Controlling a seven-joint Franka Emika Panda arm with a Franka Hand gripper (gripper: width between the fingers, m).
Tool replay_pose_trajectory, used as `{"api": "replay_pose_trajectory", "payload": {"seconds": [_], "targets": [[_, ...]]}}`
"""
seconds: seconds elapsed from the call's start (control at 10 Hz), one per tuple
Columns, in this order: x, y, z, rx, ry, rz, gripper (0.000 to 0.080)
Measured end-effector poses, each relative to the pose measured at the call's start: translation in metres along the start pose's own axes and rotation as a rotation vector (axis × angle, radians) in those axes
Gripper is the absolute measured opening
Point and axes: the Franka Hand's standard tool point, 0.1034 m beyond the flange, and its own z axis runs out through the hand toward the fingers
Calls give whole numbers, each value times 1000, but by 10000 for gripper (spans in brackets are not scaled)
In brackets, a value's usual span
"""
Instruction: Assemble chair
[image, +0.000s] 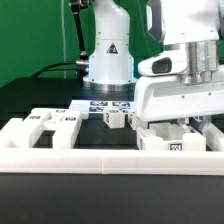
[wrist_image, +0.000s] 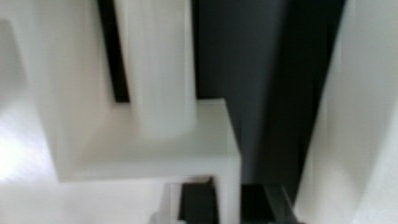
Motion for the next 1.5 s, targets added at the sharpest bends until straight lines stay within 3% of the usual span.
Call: {"api": "replay_pose_trajectory", "payload": {"seconds": [0.7,0.8,0.9,1.0,1.1,1.2,1.5], "targets": [[12,-3,2,3,15,5,35],[11,-1,0,0,4,12,229],[13,3,-5,-4,1,16,364],[15,6,-13,-5,4,9,364],[16,11,-23,-6,10,0,549],[13,18,-34,-8,10,-13,618],[1,33,-61,-16,11,-17,648]]}}
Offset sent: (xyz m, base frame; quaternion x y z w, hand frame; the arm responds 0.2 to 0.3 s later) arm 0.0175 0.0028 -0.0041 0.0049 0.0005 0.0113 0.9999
